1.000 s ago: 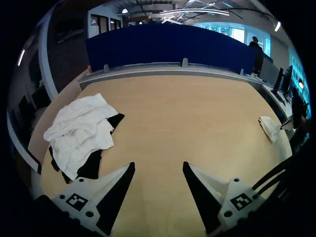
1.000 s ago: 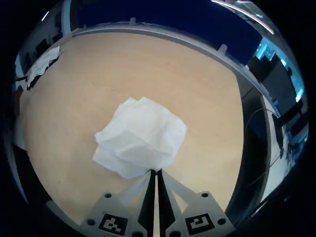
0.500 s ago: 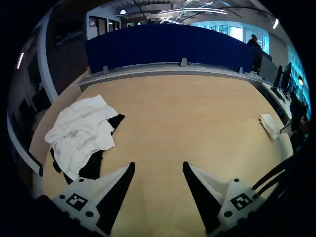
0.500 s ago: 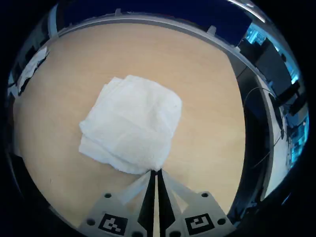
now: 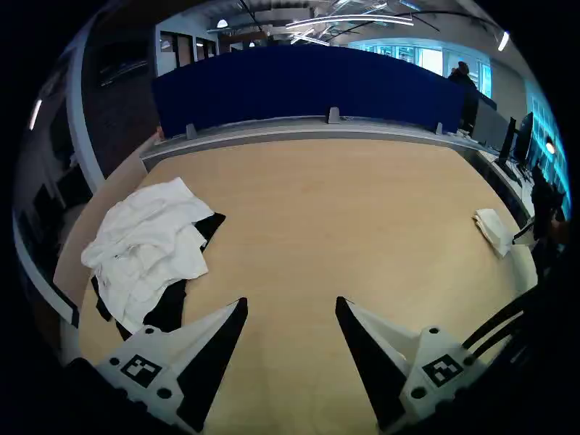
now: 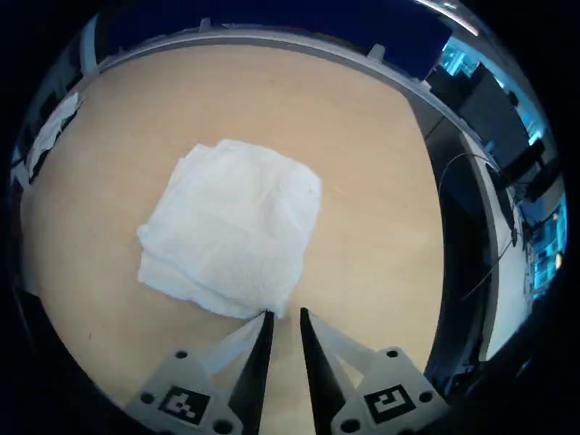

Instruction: Fold towel

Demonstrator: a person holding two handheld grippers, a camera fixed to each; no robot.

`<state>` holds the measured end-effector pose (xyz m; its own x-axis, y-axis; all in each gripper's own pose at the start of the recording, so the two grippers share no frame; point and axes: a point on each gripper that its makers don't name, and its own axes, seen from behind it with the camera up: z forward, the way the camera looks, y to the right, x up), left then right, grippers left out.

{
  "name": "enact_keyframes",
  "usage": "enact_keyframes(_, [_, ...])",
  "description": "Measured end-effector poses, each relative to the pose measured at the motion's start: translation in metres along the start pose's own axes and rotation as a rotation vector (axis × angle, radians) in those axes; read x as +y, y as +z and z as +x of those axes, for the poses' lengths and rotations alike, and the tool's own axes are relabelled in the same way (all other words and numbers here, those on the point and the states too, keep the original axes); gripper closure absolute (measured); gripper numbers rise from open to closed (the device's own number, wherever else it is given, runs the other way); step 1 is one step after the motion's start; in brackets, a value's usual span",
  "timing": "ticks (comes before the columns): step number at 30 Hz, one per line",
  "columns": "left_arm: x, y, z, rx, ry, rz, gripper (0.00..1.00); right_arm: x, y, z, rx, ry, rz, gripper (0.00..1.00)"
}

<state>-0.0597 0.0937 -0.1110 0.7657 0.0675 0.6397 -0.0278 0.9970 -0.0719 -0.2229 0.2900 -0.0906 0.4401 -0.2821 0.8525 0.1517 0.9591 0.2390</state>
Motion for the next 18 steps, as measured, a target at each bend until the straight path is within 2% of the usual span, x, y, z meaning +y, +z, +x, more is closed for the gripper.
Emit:
enact_keyframes(9, [0.005,0.001,0.002,0.001,0.005,-0.008,0.10,-0.003,-0.014,0.009,0.040,-0.013,0.004,0.26])
enact_keyframes(15, [0.007,0.001,0.004,0.003,0.012,-0.014,0.10,-0.015,-0.019,0.014,0.056,-0.017,0.025,0.12])
enact_keyframes(18, [0.007,0.001,0.004,0.003,0.014,-0.014,0.10,-0.023,-0.019,0.020,0.074,-0.005,0.033,0.12])
